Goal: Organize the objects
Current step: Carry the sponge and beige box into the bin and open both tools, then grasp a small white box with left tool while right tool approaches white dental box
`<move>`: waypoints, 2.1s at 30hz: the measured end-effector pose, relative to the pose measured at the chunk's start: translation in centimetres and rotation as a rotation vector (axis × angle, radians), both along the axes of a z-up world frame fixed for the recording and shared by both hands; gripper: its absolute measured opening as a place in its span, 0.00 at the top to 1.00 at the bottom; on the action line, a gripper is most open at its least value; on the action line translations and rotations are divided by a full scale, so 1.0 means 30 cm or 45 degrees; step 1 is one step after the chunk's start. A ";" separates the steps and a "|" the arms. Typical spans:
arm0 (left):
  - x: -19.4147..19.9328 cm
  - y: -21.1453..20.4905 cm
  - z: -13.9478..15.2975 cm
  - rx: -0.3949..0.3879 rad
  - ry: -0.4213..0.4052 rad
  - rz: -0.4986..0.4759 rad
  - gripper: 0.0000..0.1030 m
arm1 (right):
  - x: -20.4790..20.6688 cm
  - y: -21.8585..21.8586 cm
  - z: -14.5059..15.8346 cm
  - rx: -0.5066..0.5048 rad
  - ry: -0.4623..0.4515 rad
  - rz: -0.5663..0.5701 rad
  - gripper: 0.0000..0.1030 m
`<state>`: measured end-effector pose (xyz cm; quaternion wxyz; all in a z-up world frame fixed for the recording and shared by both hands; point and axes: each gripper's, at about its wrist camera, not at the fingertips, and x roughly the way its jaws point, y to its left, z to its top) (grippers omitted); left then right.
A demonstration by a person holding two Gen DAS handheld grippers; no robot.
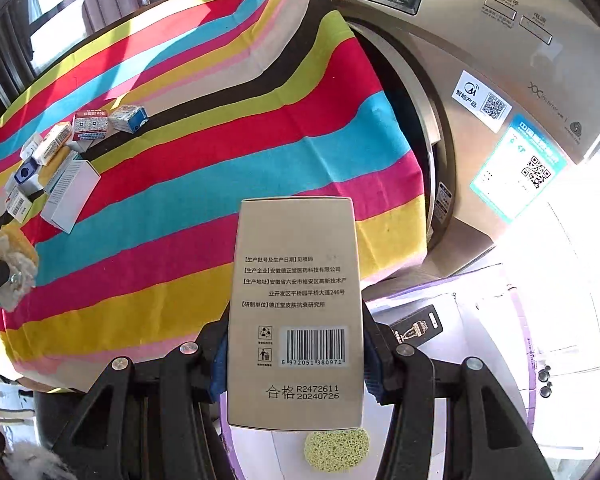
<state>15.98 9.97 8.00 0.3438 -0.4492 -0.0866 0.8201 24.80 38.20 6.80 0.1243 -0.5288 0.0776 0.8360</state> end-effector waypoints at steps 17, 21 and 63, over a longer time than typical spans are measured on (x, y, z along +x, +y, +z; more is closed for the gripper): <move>0.289 0.723 -0.313 -0.351 -0.037 -0.732 0.71 | 0.257 0.285 -0.337 -0.005 -0.299 -0.273 0.49; 0.336 0.757 -0.377 -0.514 0.052 -0.799 0.71 | 0.280 0.307 -0.382 -0.040 -0.336 -0.301 0.49; 0.089 -0.086 -0.042 0.155 0.169 0.135 0.14 | 0.049 -0.057 0.026 -0.053 0.047 -0.006 0.22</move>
